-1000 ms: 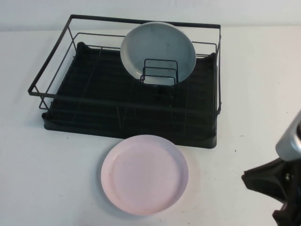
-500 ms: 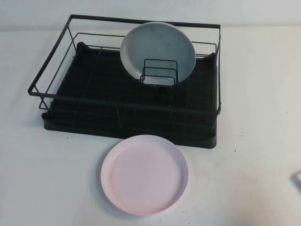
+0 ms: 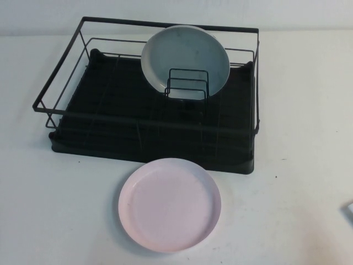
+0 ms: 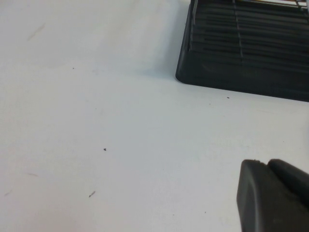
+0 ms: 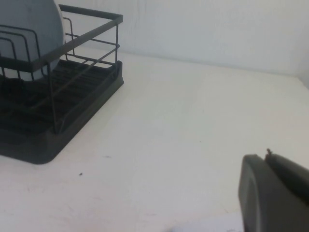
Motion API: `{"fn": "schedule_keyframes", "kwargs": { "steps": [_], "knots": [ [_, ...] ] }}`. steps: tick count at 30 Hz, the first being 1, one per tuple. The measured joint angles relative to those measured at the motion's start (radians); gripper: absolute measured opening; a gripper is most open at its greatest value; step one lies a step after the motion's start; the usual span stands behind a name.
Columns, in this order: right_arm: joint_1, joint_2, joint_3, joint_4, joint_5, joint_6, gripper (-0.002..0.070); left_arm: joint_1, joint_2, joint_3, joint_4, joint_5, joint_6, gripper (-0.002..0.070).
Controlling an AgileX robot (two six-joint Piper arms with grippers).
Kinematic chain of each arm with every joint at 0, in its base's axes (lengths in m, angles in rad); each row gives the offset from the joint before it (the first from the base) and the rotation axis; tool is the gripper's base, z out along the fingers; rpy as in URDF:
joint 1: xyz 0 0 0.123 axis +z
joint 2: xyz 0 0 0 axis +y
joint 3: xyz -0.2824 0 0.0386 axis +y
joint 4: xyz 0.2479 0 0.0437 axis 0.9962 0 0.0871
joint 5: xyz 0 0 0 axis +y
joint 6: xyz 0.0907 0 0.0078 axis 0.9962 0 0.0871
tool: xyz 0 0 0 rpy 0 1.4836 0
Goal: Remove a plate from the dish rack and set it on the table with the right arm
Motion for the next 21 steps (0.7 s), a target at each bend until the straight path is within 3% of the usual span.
{"fn": "schedule_keyframes", "kwargs": {
  "steps": [10, 16, 21],
  "knots": [
    [0.0, 0.0, 0.002, 0.032, 0.059, 0.01, -0.0018, 0.0, 0.0, 0.0, 0.0, 0.0, 0.0, -0.0004],
    [0.0, 0.0, 0.002, -0.122, 0.182, 0.223, -0.0018, 0.0, 0.0, 0.0, 0.0, 0.0, 0.0, -0.0004],
    [0.0, 0.0, 0.002, -0.163, 0.2, 0.278, -0.0018, 0.0, 0.0, 0.0, 0.0, 0.0, 0.0, -0.0004]
  ]
}}
